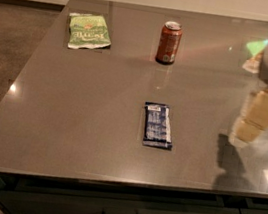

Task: Move rxbar blueberry near green jalapeno chip bag

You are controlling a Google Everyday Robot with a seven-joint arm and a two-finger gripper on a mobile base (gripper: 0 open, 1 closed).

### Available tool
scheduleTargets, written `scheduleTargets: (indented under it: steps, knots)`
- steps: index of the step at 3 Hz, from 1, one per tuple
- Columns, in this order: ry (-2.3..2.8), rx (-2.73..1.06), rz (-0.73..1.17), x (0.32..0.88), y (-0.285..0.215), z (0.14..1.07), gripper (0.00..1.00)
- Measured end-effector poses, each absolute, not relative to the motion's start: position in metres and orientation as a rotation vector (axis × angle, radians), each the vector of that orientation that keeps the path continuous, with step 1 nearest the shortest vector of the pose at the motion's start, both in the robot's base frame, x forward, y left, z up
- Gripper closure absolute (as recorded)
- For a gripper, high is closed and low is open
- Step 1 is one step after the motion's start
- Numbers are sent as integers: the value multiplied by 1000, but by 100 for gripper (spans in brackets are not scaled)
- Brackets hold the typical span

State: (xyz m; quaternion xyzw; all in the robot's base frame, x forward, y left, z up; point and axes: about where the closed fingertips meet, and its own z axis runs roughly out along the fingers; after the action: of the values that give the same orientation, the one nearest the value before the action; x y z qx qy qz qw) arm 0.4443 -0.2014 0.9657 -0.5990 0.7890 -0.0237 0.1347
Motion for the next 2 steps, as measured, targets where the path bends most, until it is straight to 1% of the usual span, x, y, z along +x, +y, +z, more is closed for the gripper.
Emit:
scheduleTargets:
  steps: [1,2]
  knots:
    - [2383,-1700,-49,463,-173,945,0]
    - [2504,-1574,-29,482,-148,924,0]
